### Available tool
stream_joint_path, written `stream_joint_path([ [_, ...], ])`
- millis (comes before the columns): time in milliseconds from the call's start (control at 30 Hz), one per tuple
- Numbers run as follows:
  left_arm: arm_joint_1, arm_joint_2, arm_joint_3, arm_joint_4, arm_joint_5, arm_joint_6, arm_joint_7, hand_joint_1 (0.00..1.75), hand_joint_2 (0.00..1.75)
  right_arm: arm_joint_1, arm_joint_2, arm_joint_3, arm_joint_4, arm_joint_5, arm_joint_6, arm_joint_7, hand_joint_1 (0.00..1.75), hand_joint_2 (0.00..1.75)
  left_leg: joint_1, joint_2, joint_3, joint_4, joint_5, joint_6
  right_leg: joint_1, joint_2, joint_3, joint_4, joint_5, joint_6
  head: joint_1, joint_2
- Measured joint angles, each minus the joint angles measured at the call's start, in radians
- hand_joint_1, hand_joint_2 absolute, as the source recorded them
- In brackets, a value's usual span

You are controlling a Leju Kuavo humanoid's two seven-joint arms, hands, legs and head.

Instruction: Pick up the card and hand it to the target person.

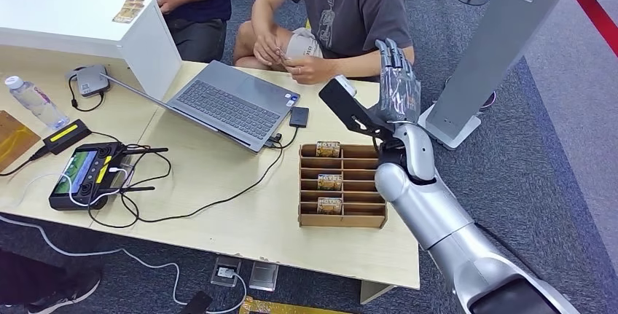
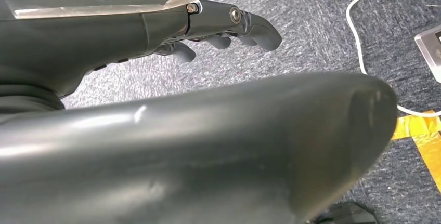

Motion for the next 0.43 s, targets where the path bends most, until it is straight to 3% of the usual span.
stream_joint_path([
  [433, 0.002, -0.003, 0.021, 0.000, 0.014, 0.003, 0.002, 0.00, 0.00, 0.250, -0.060, -0.050, -0.275, -0.219, -0.049, -0.116, 0.00, 1.75, 0.000, 0.000, 0.000, 0.000, 0.000, 0.000, 0.000, 0.000, 0.000, 0.000, 0.000, 0.000, 0.000, 0.000],
])
